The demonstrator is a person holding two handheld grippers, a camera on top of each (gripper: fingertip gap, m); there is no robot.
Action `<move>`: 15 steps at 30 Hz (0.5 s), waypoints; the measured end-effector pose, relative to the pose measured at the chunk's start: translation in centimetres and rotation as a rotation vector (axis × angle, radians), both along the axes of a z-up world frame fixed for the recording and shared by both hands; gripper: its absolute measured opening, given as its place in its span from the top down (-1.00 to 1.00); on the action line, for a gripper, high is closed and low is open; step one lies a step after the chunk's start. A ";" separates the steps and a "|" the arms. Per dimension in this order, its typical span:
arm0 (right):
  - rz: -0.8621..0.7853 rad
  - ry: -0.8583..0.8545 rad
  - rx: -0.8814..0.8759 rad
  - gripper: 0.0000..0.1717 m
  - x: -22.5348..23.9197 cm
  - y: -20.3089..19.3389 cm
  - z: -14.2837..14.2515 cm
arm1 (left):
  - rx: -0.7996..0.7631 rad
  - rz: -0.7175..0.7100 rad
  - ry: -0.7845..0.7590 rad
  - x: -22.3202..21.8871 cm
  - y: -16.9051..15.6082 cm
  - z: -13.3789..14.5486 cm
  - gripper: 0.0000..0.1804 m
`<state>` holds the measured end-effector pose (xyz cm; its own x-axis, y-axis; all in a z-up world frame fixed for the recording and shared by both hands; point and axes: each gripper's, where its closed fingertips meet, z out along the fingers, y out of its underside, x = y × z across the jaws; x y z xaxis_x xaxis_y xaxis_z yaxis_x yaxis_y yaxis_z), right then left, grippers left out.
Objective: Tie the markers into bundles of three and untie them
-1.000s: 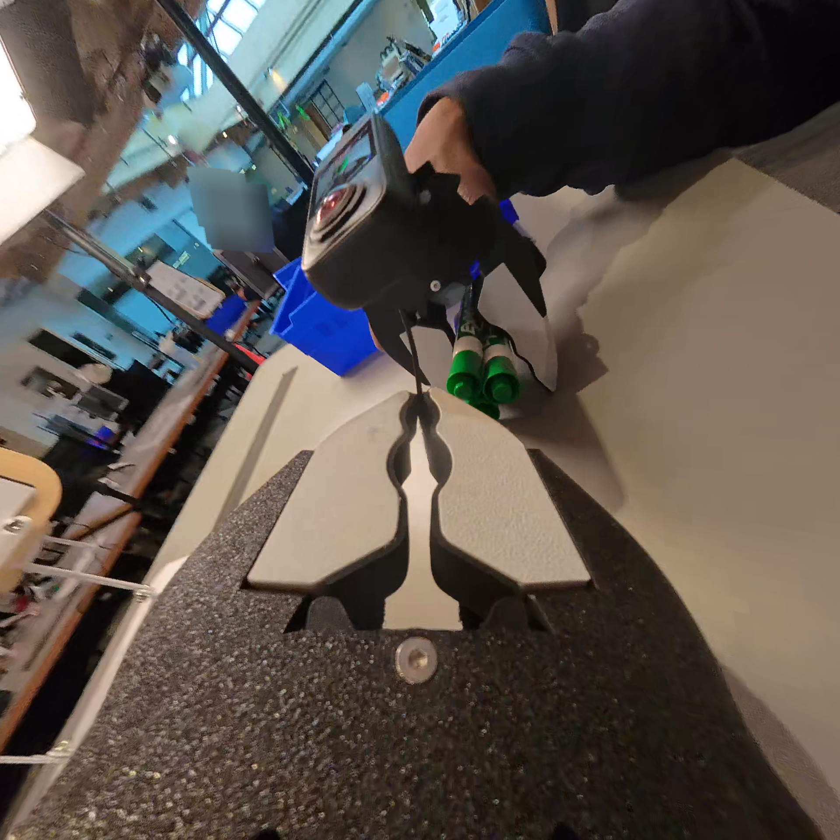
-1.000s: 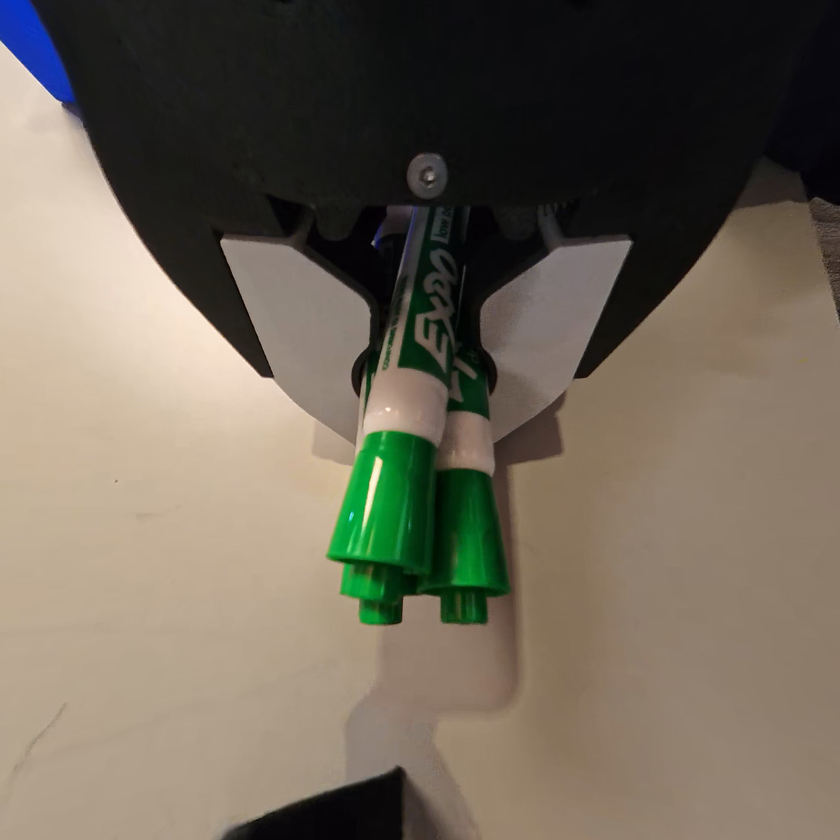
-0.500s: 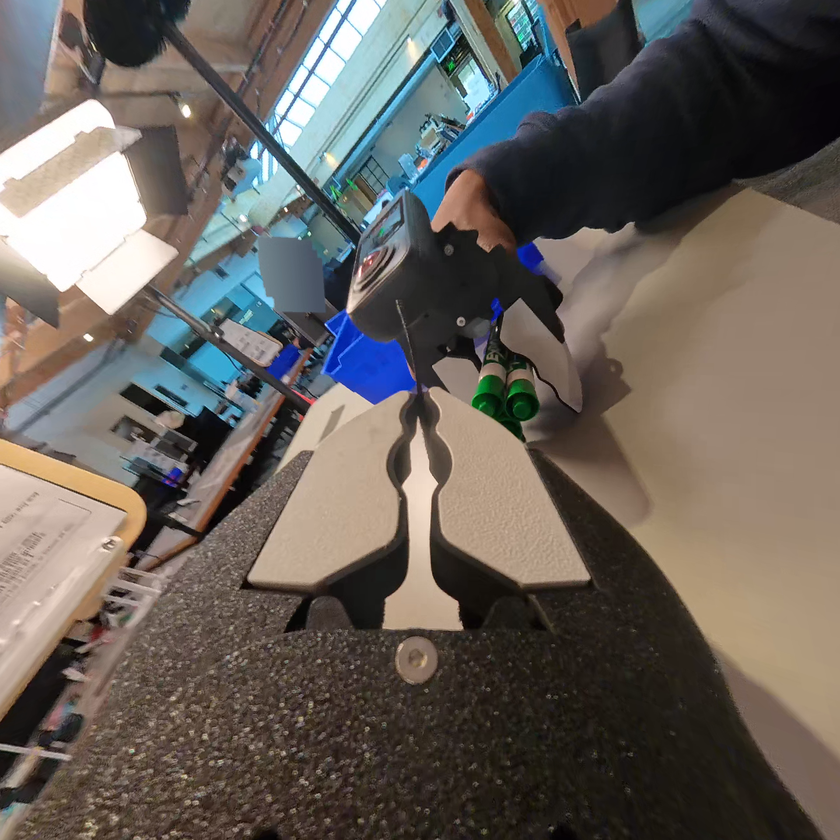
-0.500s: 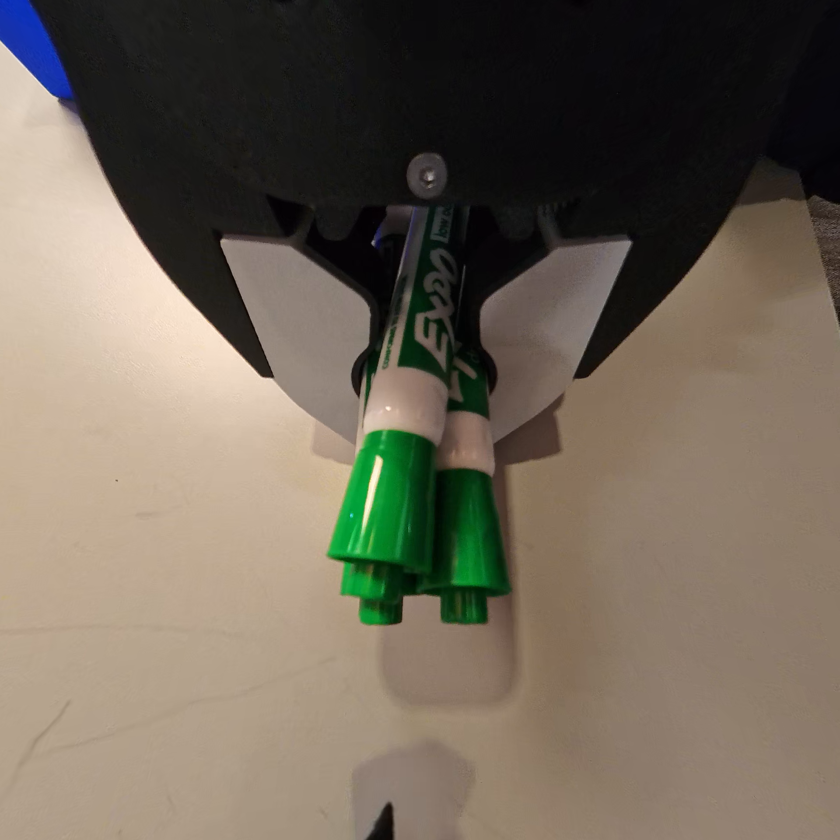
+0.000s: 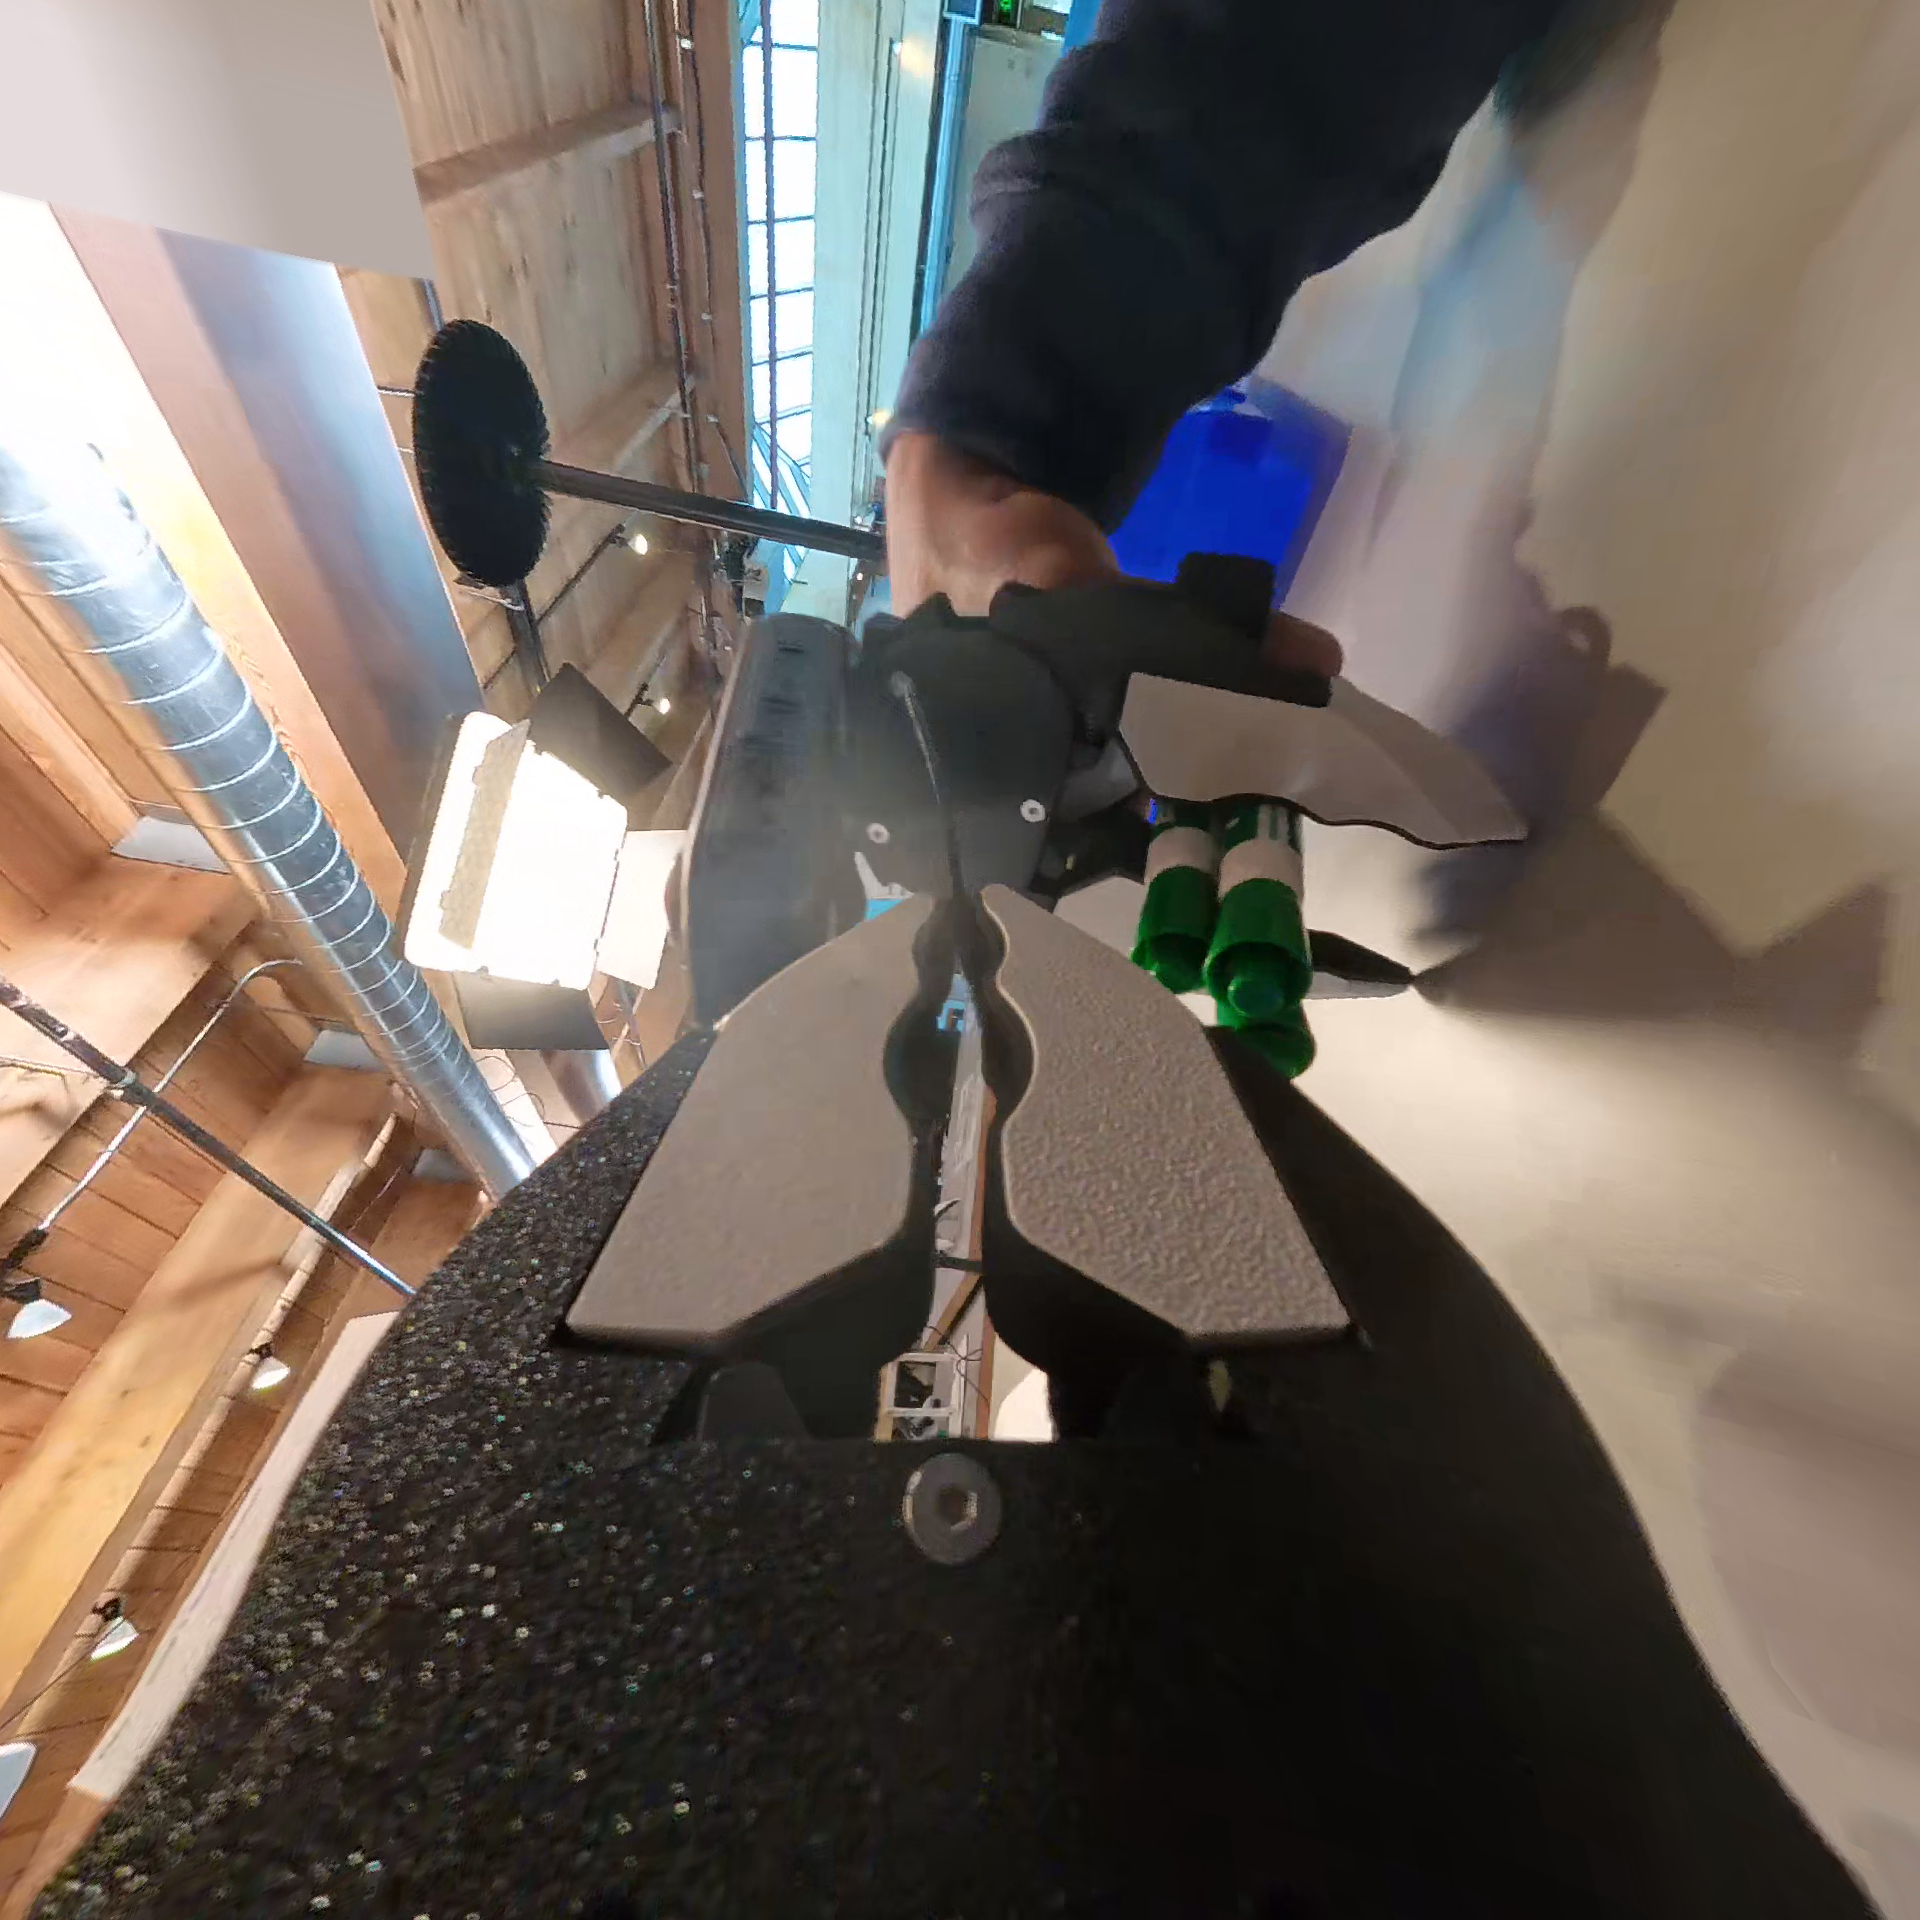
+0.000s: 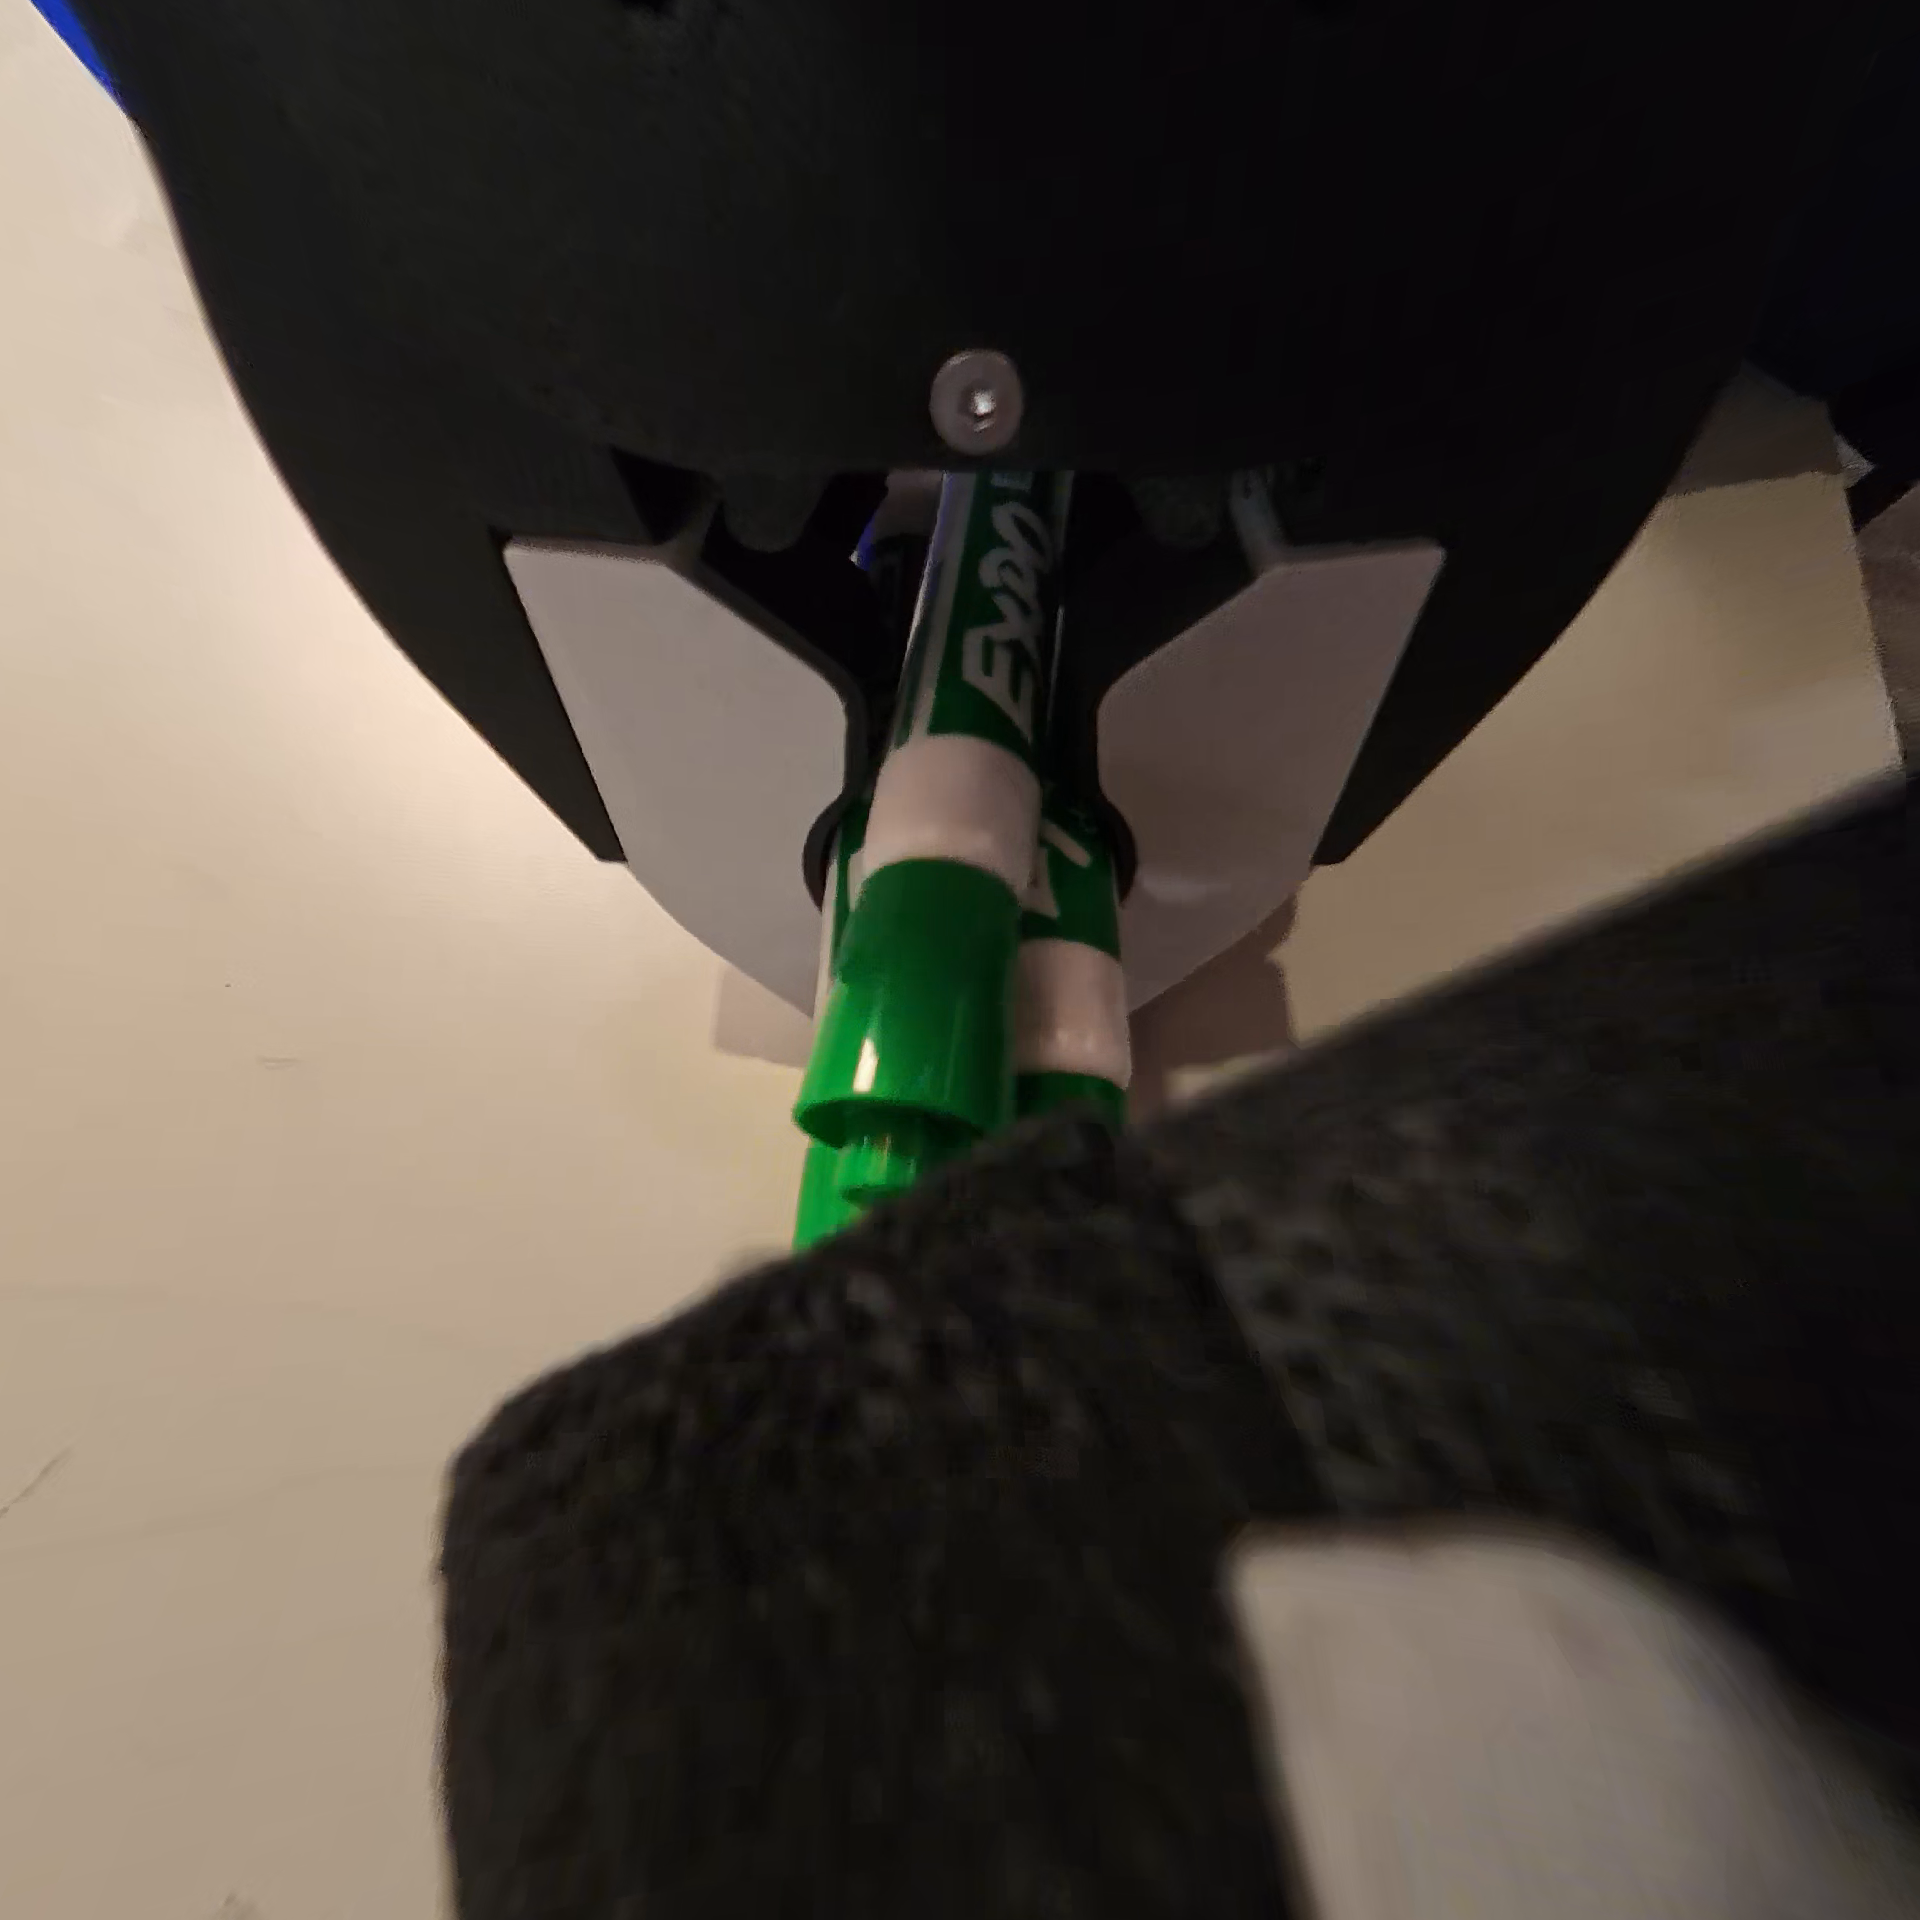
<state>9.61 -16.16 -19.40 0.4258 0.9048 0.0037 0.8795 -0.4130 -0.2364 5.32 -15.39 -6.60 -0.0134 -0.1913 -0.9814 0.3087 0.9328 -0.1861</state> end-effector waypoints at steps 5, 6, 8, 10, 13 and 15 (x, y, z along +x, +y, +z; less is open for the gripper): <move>0.018 -0.049 -0.013 0.53 0.1 -0.5 0.1 | 0.075 0.000 -0.054 -0.4 -0.6 0.0 0.99; 0.022 -0.061 -0.015 0.53 0.2 -0.5 0.1 | 0.093 0.005 -0.081 -0.5 -0.8 0.2 0.98; 0.028 -0.092 -0.019 0.53 0.5 -0.6 0.1 | 0.166 0.011 -0.136 -0.7 -1.5 0.3 0.98; 0.035 -0.139 -0.027 0.53 1.0 -0.7 0.2 | 0.226 0.024 -0.187 -1.0 -2.1 0.4 0.98; 0.042 -0.172 -0.035 0.53 1.3 -0.8 0.7 | 0.269 0.021 -0.190 -1.5 -2.6 -0.1 0.98; 0.027 -0.223 -0.032 0.53 2.1 -0.6 1.2 | 0.289 0.024 -0.174 -1.8 -2.4 -0.7 0.98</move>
